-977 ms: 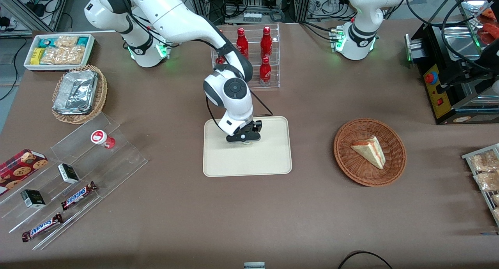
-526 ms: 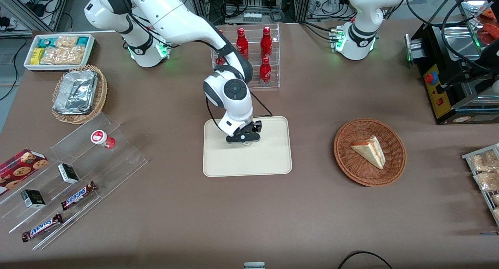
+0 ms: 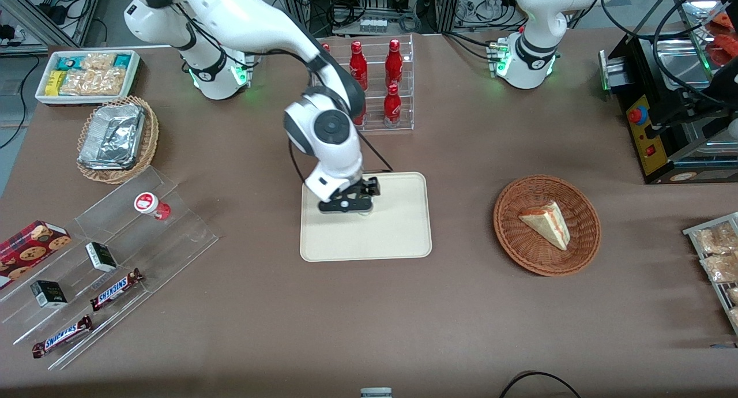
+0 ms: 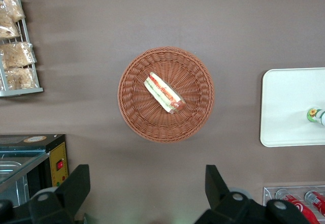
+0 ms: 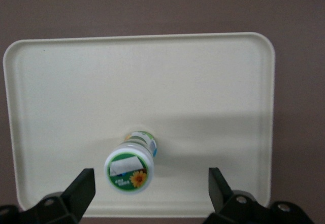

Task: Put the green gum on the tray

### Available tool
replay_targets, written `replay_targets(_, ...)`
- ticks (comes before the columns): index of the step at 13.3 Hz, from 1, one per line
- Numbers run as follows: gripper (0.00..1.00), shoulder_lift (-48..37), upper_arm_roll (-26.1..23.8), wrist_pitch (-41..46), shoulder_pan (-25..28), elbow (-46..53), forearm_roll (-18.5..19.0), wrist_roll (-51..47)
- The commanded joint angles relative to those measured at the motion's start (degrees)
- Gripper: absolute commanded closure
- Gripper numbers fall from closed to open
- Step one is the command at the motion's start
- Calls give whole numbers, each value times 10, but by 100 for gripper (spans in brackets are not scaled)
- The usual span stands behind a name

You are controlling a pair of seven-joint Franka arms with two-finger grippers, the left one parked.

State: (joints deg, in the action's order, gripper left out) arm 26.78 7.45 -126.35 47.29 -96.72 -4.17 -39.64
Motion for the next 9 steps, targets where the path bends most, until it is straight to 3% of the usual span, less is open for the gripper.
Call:
replay_targets(1,1,-135,-2,72,-41,-72,1,66)
replay_targets(6,1,-270,0,251,-165,-74,0,161)
replay_targets(9,1,-301,1,316,-256,-59,0,255)
